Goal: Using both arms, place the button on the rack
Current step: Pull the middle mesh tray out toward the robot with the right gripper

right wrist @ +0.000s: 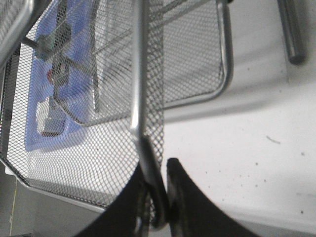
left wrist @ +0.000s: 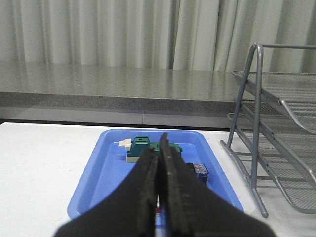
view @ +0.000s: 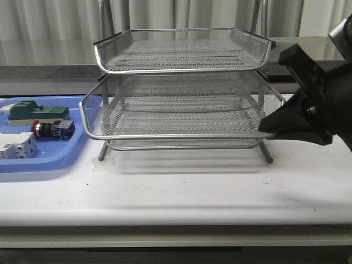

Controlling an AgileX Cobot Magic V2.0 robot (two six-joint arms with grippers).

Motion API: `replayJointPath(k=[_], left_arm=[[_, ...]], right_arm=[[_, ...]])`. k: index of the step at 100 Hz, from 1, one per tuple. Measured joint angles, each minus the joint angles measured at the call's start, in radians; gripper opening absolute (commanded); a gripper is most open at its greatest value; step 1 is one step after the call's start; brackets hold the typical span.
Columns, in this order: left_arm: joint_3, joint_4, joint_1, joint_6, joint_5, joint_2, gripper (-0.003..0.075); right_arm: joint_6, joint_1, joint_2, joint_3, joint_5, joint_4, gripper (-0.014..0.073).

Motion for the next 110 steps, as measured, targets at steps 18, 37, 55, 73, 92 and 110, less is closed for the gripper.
replayJointPath(k=[18, 37, 55, 73, 92, 110], left_arm=[[0.0, 0.0, 0.0, 0.0, 0.0, 0.0, -0.002], [0.0, 0.0, 0.0, -0.002, 0.0, 0.0, -0.002], [0.0, 0.0, 0.0, -0.002, 0.0, 0.0, -0.002], [0.0, 0.0, 0.0, -0.002, 0.0, 0.0, -0.002], [0.0, 0.0, 0.0, -0.002, 0.0, 0.0, -0.002], [0.0, 0.0, 0.0, -0.002, 0.0, 0.0, -0.002]], right_arm=[[-0.006, 0.0, -0.067, 0.08, 0.006, 0.0, -0.0041], [-0.011, 0.0, -0.097, 0.121, 0.012, 0.002, -0.0038], [-0.016, 0.0, -0.099, 0.132, 0.018, 0.002, -0.0035], [-0.018, 0.0, -0.099, 0.133, 0.018, 0.002, 0.0134], [-0.042, 0.0, -0.103, 0.142, 0.008, 0.002, 0.0419], [-0.059, 0.0, -0.15, 0.157, -0.024, -0.01, 0.0423]])
